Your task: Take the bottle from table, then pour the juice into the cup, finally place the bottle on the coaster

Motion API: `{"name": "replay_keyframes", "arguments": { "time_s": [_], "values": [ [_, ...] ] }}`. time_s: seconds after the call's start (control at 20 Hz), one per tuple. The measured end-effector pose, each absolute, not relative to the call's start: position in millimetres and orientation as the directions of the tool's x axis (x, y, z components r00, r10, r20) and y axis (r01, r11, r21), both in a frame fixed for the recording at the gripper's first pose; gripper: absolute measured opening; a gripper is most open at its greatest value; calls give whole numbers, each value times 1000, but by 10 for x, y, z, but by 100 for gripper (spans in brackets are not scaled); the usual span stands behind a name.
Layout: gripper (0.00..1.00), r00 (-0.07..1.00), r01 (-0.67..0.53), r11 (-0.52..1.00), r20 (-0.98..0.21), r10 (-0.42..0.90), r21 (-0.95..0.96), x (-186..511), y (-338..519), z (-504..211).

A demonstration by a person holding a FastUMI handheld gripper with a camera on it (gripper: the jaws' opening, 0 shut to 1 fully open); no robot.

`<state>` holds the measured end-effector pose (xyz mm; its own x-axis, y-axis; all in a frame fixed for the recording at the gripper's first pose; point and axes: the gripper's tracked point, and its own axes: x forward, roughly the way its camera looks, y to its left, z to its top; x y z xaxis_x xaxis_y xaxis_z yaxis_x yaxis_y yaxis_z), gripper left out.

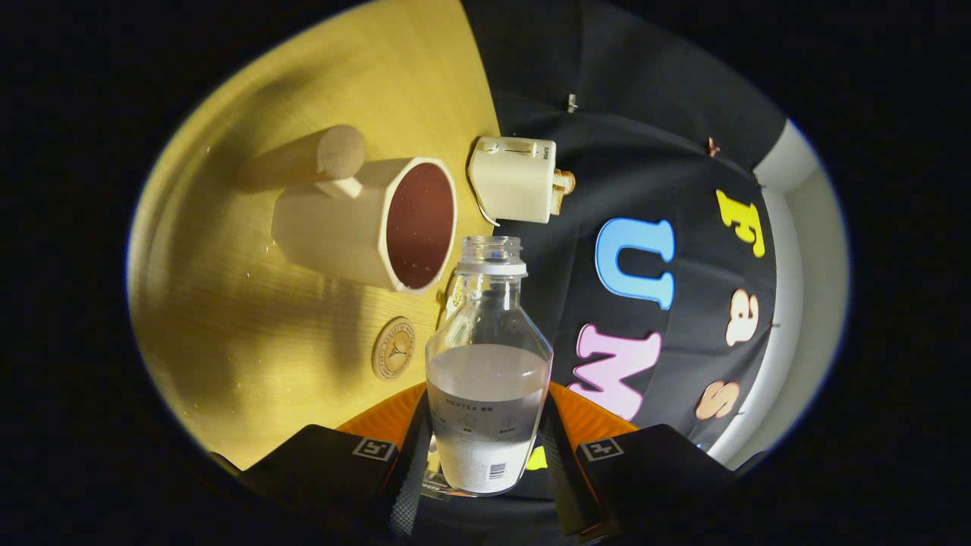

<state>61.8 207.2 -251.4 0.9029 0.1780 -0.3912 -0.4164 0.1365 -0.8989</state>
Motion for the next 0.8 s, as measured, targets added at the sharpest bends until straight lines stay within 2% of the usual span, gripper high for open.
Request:
{"name": "replay_keyframes", "arguments": {
  "time_s": [0.25, 0.4, 0.6, 0.8],
  "values": [
    [73, 877, -474, 514, -438, 200, -715, 534, 2193, -2601],
    [73, 869, -460, 700, -440, 227, -547, 489, 2247, -2606],
    [73, 894, -373, 878, -368, 255, -300, 520, 2246, -2445],
    [73, 932, -254, 961, -295, 212, -112, 643, 2163, -2251]
  ]
}}
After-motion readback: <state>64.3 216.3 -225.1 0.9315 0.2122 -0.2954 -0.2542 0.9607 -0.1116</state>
